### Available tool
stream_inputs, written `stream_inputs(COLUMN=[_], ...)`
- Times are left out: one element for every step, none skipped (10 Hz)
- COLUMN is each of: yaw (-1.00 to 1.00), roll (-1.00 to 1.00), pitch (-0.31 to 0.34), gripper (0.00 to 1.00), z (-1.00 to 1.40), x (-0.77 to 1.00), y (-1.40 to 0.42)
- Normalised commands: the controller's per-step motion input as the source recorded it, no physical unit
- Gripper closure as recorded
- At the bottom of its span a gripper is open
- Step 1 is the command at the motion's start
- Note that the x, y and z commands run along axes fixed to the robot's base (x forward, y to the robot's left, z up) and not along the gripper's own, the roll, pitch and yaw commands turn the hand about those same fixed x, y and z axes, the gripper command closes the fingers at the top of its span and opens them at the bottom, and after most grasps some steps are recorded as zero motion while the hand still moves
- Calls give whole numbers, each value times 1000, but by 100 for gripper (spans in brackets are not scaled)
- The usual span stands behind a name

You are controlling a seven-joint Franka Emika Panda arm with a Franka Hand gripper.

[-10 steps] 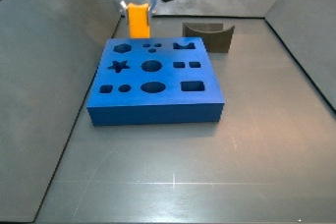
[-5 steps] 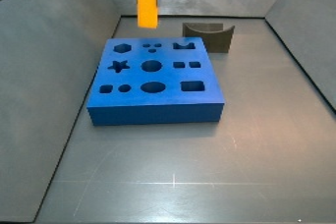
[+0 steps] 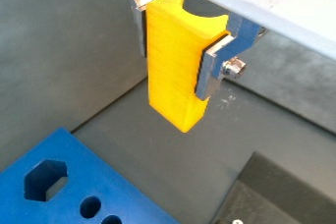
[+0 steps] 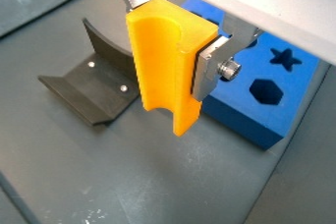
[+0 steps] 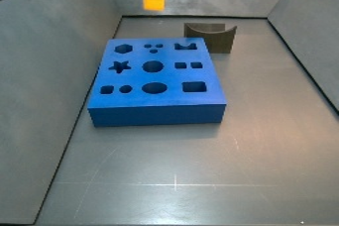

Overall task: Pick up the arch object. Move up. Rotate the arch object. Move to above the board. Insert the arch object.
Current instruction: Move to above the board.

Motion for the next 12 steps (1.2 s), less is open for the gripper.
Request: stream_inputs(yaw=[-9,-11,-15,-17,-19,-22,-25,-26,-27,-28,-27,-27], roll=[82,79,74,70,66,62,60,58,58,58,58,58], pitch=[79,80,76,73,75,74,73,75,77,79,81,84], gripper=[100,100,100,100,100,100,100,100,100,100,100,100], z=[1000,1000,1000,1000,1000,1000,893,759,585,496,321,189], x=[113,105,88,77,67,57,41,27,18,14,13,10], y=[60,58,54,51,48,44,34,26,16,13,10,7])
